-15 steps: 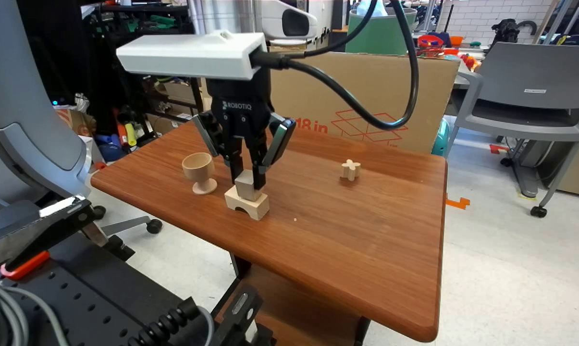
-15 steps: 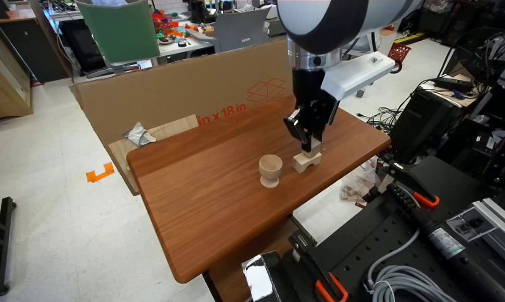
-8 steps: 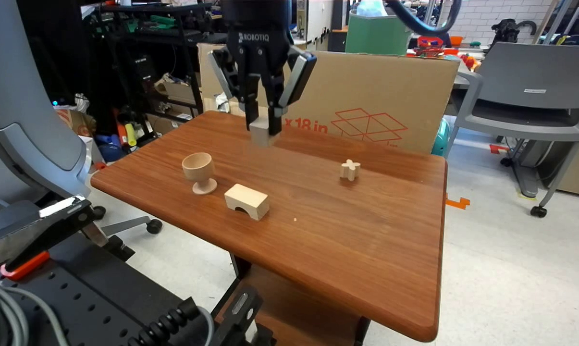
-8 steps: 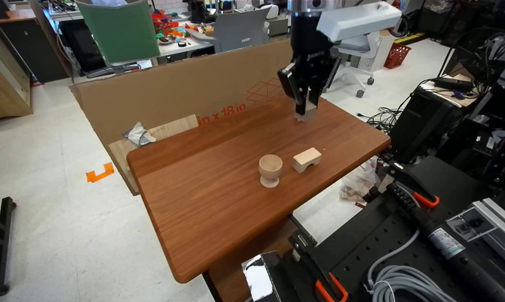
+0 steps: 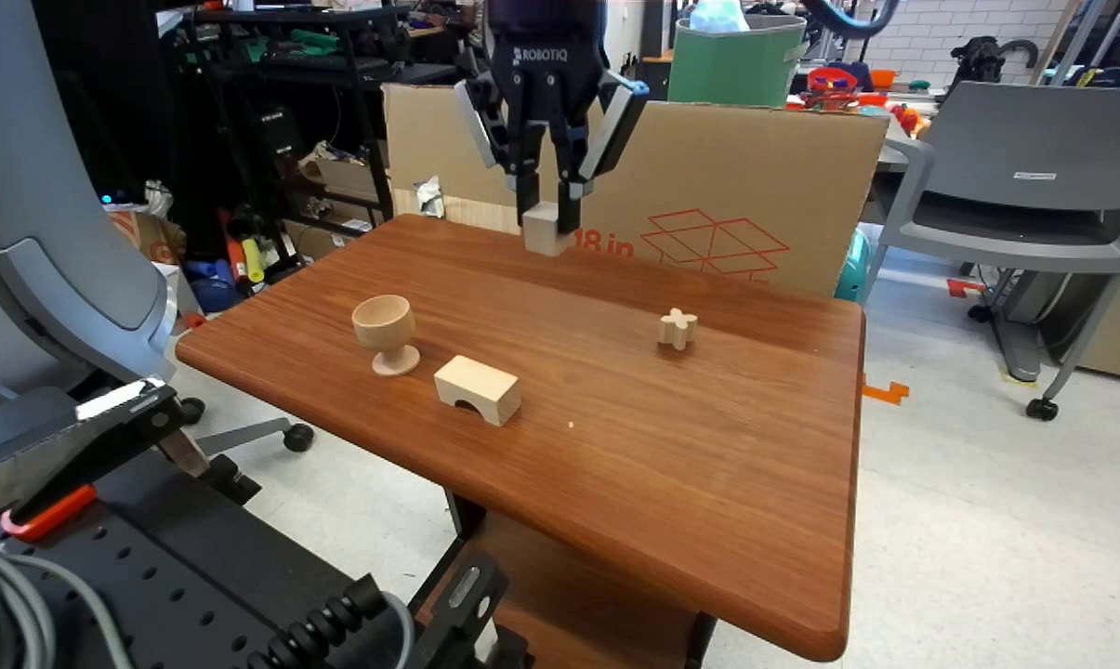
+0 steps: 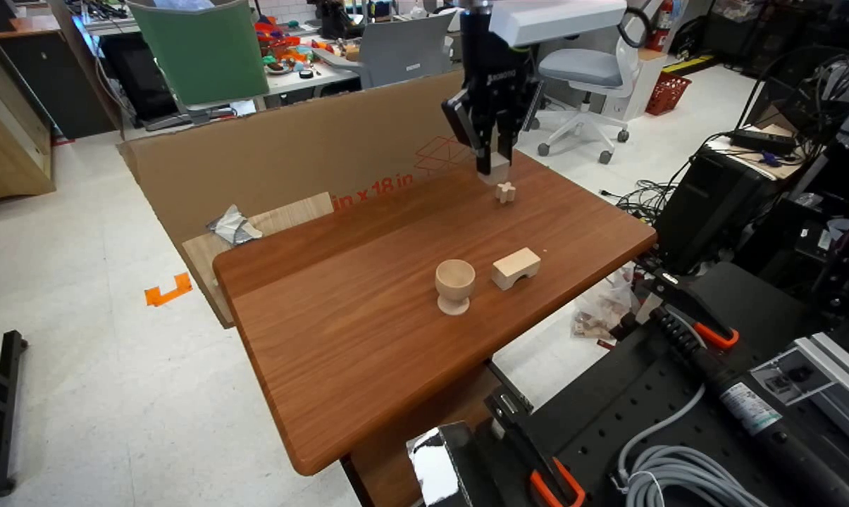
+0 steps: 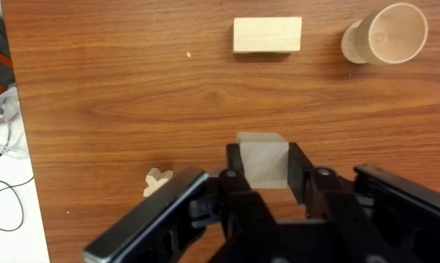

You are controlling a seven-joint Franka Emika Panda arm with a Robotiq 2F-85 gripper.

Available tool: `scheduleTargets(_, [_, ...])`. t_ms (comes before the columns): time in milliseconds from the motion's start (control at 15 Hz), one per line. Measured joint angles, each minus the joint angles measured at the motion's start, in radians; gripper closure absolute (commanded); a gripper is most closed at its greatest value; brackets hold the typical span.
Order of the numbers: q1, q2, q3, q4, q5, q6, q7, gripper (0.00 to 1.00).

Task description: Pick up the square object and put it on the table

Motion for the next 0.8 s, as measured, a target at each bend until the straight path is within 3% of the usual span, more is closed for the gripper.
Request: scheduleTargets(800, [0.050,0.291,-0.015,0.297,-0.018,-0.060,0.144,0.92])
